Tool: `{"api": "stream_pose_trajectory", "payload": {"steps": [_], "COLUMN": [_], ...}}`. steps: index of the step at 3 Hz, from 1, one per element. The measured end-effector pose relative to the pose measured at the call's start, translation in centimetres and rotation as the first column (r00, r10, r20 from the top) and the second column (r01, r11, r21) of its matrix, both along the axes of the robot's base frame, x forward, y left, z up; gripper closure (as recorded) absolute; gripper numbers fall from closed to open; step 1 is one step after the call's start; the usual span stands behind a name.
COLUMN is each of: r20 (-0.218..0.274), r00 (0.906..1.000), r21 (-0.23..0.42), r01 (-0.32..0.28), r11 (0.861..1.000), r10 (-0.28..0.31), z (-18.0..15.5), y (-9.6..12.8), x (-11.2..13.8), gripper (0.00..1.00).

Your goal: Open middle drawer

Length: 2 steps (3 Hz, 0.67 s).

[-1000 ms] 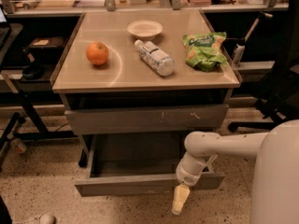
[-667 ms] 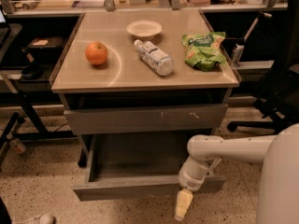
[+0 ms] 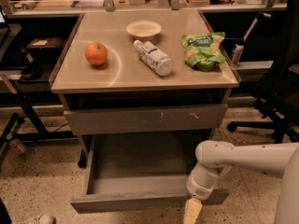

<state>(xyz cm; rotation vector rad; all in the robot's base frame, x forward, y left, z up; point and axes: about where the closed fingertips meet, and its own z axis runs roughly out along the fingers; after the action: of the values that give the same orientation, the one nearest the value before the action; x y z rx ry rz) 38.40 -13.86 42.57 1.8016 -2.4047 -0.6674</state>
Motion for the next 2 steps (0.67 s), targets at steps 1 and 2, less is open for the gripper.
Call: {"api": "stream_pose_trajectory", "payload": {"steps": [1, 2], "r20": [-0.042, -0.042], "r00": [0.9991, 0.9991], "r21": [-0.021, -0.021], "r01": [0.001, 0.001], "r11": [1.0, 1.0], "r10": [-0.002, -0.002], "z": [0.0, 0.0], "y": [-1.47, -1.45], "x": [-3.27, -3.17], "gripper": [0.0, 0.0]}}
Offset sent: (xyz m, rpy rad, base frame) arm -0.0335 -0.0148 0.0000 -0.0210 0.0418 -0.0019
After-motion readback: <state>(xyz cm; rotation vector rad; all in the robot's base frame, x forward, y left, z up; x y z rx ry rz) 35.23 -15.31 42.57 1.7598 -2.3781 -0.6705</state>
